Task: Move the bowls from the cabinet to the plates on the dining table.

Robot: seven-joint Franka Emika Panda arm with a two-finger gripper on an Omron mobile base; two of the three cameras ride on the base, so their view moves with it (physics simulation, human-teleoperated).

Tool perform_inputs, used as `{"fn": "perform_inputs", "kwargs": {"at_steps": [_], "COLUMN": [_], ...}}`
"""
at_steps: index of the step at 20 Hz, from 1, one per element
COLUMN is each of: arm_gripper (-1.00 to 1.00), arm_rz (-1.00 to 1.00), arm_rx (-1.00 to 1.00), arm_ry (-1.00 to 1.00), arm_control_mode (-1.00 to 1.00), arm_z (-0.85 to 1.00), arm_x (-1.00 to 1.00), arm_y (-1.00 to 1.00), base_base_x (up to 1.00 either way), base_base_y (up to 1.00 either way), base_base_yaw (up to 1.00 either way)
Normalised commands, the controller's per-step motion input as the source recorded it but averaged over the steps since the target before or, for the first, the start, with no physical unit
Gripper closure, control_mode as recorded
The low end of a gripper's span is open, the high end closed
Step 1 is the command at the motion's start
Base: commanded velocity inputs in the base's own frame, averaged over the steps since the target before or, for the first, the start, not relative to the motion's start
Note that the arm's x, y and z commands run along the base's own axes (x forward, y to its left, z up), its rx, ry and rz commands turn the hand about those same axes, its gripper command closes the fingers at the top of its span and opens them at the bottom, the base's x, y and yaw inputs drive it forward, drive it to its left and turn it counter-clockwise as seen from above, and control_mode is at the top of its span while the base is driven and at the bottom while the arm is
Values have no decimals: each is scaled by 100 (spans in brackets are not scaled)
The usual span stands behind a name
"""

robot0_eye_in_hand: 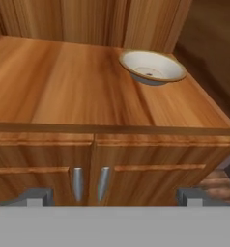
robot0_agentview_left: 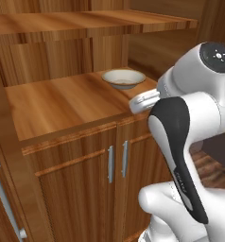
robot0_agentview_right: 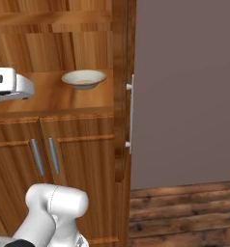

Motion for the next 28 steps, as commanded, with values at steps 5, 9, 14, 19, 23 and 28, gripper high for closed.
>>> {"fn": "perform_inputs", "kwargs": {"at_steps": [5, 9, 14, 19, 23, 28], "arm_gripper": [-100, -100, -100, -100, -100, -100], "arm_rz": [0, 0, 0, 0, 0, 0], "arm_rx": [0, 0, 0, 0, 0, 0], "arm_ry": [-8, 3, 10, 0, -2, -3], "arm_control_mode": [-100, -100, -100, -100, -100, -100], "arm_z": [19, 29, 7, -28, -26, 4], "arm_x": [41, 12, 13, 44, 48, 40], "arm_y": [0, 0, 0, 0, 0, -8], "base_base_x": [0, 0, 0, 0, 0, 0], "base_base_y": [0, 0, 0, 0, 0, 0], "base_base_yaw": [0, 0, 0, 0, 0, 0]}}
